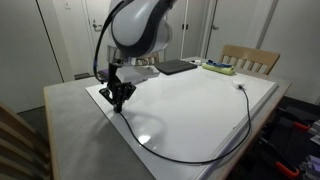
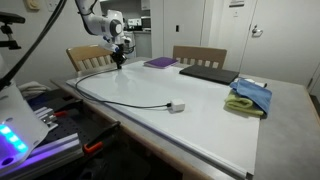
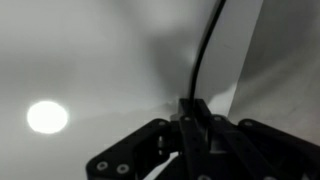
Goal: Unwind the charger
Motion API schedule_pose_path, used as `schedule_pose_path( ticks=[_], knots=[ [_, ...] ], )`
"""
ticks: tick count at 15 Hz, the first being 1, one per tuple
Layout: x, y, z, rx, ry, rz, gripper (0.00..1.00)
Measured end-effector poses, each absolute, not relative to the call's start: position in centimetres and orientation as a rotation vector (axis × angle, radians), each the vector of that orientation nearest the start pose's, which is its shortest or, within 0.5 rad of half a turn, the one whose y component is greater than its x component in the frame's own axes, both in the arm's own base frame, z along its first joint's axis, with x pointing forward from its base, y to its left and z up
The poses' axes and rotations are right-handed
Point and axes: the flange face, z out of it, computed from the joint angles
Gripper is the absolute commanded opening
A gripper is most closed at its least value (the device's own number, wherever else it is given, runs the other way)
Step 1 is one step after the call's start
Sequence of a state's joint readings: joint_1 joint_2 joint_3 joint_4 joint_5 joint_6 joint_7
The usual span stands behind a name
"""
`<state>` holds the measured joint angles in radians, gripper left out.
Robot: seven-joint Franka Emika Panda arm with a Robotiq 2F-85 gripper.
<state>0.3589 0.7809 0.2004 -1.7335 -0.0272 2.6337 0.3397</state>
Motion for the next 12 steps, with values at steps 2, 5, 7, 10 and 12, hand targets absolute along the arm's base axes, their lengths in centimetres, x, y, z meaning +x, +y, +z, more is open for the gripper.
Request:
schedule_pose_path(
  ticks=[2, 5, 7, 10, 12],
  knots=[
    [58.57, 34.89, 15.06, -2.961, -0.311, -0.082, 0.09],
    [59.01, 34.57, 15.15, -2.963, -0.322, -0.081, 0.09],
    [59.00, 34.59, 15.14, -2.963, -0.323, -0.080, 0.02],
    [58.93, 34.73, 15.13, -2.964, -0.327, -0.083, 0.02],
    [58.57, 35.40, 15.18, -2.962, -0.347, -0.084, 0.02]
  ],
)
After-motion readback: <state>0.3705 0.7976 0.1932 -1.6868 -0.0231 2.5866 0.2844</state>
